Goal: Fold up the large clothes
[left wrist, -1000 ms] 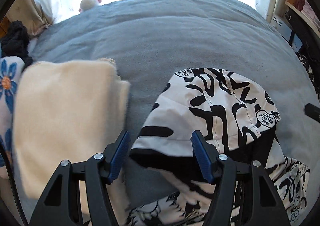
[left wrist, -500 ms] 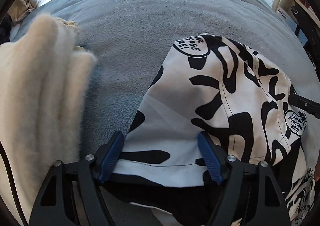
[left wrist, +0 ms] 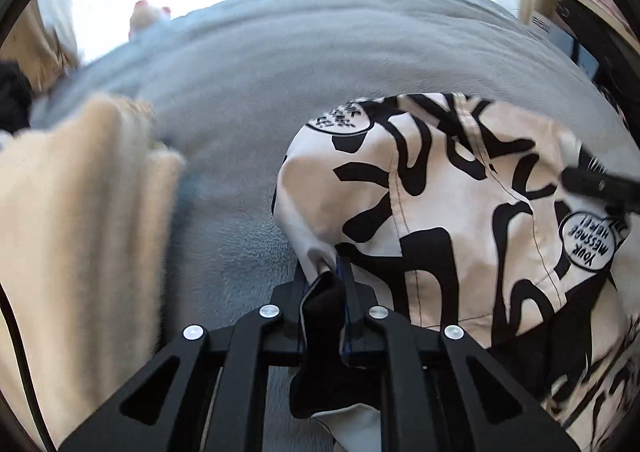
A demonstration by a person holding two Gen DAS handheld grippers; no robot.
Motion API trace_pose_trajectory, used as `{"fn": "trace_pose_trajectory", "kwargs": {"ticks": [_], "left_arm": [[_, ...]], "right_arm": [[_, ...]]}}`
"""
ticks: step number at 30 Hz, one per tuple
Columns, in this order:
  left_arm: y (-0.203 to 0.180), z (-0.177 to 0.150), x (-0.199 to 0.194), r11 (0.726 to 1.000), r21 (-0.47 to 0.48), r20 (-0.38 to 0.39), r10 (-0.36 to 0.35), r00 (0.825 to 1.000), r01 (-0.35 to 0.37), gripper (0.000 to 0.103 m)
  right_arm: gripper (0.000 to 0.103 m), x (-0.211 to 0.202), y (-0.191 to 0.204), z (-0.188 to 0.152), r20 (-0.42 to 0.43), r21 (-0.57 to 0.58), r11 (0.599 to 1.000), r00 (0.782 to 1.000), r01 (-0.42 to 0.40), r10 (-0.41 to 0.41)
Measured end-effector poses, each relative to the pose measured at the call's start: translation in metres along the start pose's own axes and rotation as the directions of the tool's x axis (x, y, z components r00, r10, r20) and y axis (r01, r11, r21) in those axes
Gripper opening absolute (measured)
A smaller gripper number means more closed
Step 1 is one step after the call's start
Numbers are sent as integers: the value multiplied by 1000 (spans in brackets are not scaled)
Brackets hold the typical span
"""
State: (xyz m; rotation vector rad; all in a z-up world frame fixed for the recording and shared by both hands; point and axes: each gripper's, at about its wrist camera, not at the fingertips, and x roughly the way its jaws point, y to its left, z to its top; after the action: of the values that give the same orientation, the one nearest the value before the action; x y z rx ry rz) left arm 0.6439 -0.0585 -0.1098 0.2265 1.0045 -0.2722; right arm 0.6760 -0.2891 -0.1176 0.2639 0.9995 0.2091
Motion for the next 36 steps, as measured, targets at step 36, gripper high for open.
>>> {"fn": "trace_pose_trajectory", "kwargs": {"ticks": [36], "left_arm": [[24, -312, -362, 983, 70, 16, -173, 985, 171, 33]], "right_arm": [[44, -330, 87, -295, -3, -121, 987, 995, -102, 102]]}}
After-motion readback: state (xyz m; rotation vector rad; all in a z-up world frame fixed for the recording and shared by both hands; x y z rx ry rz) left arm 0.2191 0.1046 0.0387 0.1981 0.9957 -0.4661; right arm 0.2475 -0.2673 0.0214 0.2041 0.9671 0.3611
